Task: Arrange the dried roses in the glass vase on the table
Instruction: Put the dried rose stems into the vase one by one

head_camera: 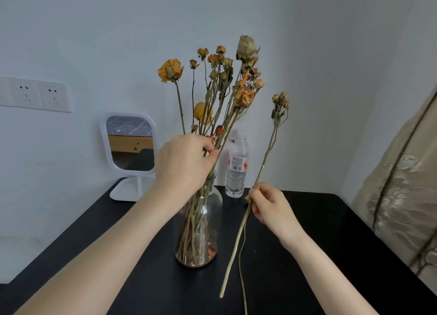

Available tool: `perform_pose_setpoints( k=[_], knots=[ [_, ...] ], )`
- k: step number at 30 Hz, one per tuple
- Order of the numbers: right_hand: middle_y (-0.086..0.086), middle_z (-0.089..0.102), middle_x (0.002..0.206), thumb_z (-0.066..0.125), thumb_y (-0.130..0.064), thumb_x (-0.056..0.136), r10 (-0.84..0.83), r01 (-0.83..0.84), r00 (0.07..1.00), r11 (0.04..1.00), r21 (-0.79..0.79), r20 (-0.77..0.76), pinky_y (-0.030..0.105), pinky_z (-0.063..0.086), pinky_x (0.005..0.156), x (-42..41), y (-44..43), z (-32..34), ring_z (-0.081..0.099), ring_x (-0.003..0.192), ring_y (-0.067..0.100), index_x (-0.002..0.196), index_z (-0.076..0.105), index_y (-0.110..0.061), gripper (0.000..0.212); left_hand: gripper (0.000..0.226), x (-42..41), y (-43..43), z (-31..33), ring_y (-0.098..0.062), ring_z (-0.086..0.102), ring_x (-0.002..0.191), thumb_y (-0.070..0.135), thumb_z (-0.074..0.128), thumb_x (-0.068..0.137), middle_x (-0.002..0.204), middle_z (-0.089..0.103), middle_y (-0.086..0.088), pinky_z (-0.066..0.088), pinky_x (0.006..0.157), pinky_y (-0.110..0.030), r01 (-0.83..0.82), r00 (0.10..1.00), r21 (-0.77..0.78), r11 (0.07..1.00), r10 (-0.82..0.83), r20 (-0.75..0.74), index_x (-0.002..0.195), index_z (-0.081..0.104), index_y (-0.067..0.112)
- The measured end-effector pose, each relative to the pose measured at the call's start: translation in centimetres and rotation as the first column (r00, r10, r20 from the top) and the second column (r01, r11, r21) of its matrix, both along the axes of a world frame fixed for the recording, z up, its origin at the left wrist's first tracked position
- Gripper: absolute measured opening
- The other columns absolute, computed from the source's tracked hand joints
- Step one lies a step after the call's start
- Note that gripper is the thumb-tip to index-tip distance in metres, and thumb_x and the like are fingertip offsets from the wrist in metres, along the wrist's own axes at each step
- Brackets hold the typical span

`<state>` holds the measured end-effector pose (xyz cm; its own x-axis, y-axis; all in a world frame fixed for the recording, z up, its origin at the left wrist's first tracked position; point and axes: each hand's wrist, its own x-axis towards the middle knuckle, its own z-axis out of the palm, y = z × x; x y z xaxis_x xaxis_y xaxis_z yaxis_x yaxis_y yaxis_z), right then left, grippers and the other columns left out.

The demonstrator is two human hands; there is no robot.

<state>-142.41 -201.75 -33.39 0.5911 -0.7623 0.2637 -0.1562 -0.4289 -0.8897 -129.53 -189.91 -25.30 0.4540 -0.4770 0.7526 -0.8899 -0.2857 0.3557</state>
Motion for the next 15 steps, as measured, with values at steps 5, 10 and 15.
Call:
perform_pose_setpoints(
  k=[5,10,15],
  knots=[
    [-0.002,0.050,0.058,0.047,-0.021,0.095,0.002,-0.003,1.000,1.000,0.013,0.008,0.013,0.036,0.046,-0.2,0.1,0.3,0.045,0.049,0.005,0.082,0.058,-0.008,0.022,0.023,0.8,0.3,-0.9,-0.011,0.053,0.061,0.046,0.066,0.079,0.069,0.057,0.009,0.035,0.048,-0.016,-0.040,0.999,-0.103,0.994,0.039,-0.011,0.088,0.064,0.024],
    [-0.006,0.048,0.052,0.047,-0.022,0.095,-0.007,0.006,0.998,1.000,0.014,0.057,0.012,0.036,0.046,-0.1,0.0,1.1,0.044,0.046,0.003,0.076,0.055,-0.010,0.024,0.083,2.2,-0.7,-3.6,-0.024,0.046,0.110,0.048,0.080,0.059,0.116,0.042,-0.004,0.045,0.084,-0.033,0.007,0.947,-0.189,0.982,-0.067,-0.315,0.121,0.037,0.013],
    [-0.008,0.047,0.051,0.047,-0.022,0.095,-0.012,0.012,0.996,1.000,-0.003,0.086,0.011,0.037,0.044,0.2,0.2,1.6,0.044,0.045,0.002,0.074,0.054,-0.011,0.025,0.111,2.7,-3.3,-4.0,-0.022,0.044,0.121,0.048,0.081,0.058,0.135,0.041,-0.003,0.037,0.100,-0.040,0.159,0.781,-0.142,0.977,-0.212,-0.588,0.141,0.011,0.025]
  ],
)
